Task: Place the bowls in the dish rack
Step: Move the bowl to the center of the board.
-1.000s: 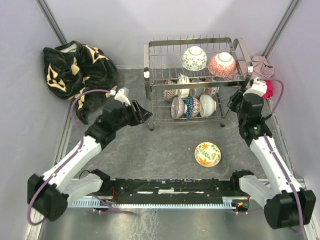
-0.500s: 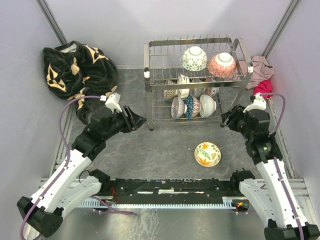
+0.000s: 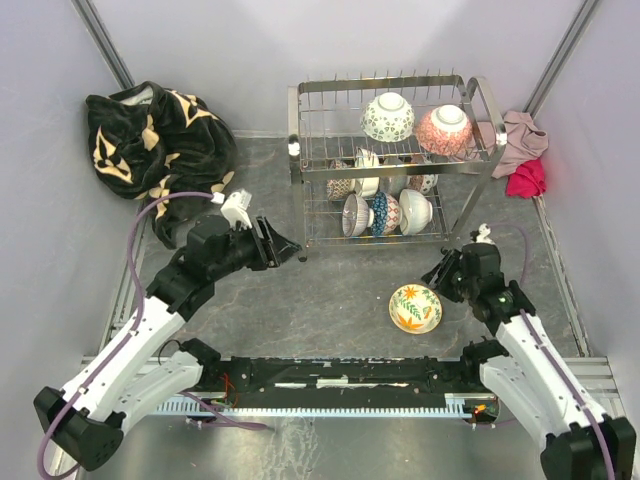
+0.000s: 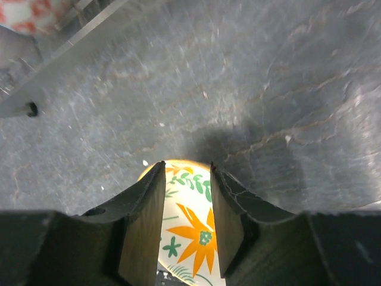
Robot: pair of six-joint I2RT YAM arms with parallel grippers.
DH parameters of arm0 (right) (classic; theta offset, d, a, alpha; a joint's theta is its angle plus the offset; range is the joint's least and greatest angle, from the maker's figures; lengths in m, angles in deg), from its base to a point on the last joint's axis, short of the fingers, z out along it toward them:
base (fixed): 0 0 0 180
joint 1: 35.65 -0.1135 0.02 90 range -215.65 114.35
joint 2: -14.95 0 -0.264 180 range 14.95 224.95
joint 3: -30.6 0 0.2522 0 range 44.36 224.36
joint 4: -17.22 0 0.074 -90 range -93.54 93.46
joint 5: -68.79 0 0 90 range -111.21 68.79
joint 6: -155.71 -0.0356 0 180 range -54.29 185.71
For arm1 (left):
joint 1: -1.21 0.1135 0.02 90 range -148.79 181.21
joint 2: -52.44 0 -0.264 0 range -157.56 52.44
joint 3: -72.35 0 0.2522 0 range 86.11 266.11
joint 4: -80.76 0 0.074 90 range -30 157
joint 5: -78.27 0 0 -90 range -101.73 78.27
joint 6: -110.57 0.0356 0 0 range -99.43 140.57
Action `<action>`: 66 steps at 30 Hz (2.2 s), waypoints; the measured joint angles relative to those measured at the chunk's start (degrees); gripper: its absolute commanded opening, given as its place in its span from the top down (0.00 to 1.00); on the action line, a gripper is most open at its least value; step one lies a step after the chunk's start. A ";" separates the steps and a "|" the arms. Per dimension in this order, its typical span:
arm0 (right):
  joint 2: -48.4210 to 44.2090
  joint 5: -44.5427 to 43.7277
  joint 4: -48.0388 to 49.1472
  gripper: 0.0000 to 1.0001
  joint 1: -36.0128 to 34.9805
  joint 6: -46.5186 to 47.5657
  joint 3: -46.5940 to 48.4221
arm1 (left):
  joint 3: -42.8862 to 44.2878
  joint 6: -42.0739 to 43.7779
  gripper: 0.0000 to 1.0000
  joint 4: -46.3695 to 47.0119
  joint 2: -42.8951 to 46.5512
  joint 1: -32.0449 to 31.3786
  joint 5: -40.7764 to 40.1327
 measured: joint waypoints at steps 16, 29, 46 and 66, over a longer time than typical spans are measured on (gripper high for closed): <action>4.74 -4.50 4.52 0.63 -14.12 -8.74 -5.62 | 0.02 0.02 0.37 1.79 -7.37 -13.16 -2.16; -2.38 -19.96 -10.23 0.60 -16.68 -2.16 9.11 | 5.14 2.10 0.36 7.82 -23.85 -21.18 0.44; -9.81 -24.41 -18.43 0.60 -16.68 -0.92 13.05 | 19.67 7.48 0.36 15.06 -52.35 -28.26 4.74; -11.72 -23.65 -19.17 0.60 -16.68 -0.90 11.39 | 24.74 9.84 0.65 17.79 -63.98 -31.23 4.72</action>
